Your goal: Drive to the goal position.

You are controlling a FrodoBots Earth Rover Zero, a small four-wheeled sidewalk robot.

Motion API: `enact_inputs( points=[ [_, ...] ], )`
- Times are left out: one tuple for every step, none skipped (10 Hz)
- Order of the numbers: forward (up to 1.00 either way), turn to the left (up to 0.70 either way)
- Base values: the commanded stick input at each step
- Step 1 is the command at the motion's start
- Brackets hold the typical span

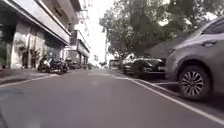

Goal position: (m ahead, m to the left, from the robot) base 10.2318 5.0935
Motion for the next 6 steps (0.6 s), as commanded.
enact_inputs(
  points=[
    [0.7,0.0],
    [0.7,0.0],
    [0.7,0.0],
    [0.7,0.0],
    [0.7,0.0],
    [0.7,0.0]
  ],
)
